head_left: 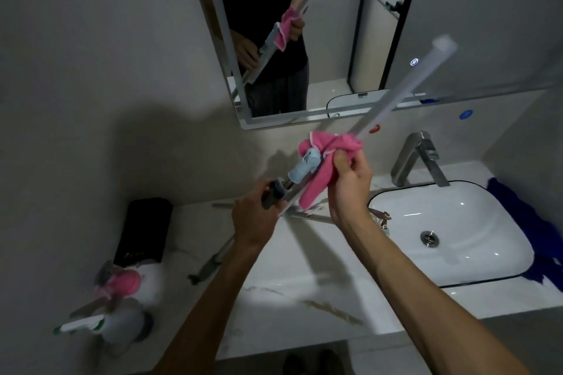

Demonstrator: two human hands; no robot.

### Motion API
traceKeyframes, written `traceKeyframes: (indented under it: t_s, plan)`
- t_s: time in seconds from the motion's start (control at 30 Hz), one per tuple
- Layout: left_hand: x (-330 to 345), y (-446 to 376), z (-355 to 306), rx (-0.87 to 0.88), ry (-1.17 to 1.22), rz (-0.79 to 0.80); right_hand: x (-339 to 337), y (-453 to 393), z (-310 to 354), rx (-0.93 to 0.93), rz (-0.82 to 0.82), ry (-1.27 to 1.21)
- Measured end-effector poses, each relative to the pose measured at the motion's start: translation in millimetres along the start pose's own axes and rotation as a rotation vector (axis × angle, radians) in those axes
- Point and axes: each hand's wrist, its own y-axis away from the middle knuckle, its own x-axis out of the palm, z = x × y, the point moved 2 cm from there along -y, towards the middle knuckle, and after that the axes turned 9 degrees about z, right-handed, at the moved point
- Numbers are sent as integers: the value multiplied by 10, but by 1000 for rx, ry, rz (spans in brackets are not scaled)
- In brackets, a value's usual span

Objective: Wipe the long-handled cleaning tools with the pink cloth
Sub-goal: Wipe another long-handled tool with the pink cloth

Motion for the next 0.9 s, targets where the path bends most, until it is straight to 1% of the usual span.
traceKeyframes:
  t_s: [0.17,0.27,0.33,0.43,0.53,0.63,0.7,0.8,0.87,0.9]
  plan:
    - [77,81,-109,-44,222,22,157,43,137,-152,217,261]
    - [71,84,-124,-36,295,36,146,120,-15,-149,311,367]
    - [54,70,-124,-13,309,56,92,170,-179,-125,313,458]
    - [57,74,-86,-6,268,86,-3,221,-381,-121,298,560]
    - [81,105,-14,-1,229,120,-35,236,-450,-130,308,613]
    - [66,105,-50,30,228,131,-44,225,-435,-124,304,612]
    - [-17,95,-184,79,269,104,-39,208,-413,-108,310,598]
    - [-193,67,-435,183,308,-11,-8,233,-360,-105,336,583]
    - [-295,42,-538,209,300,-69,29,247,-298,-110,354,561]
    - [-331,33,-568,215,282,-72,52,250,-256,-116,365,551]
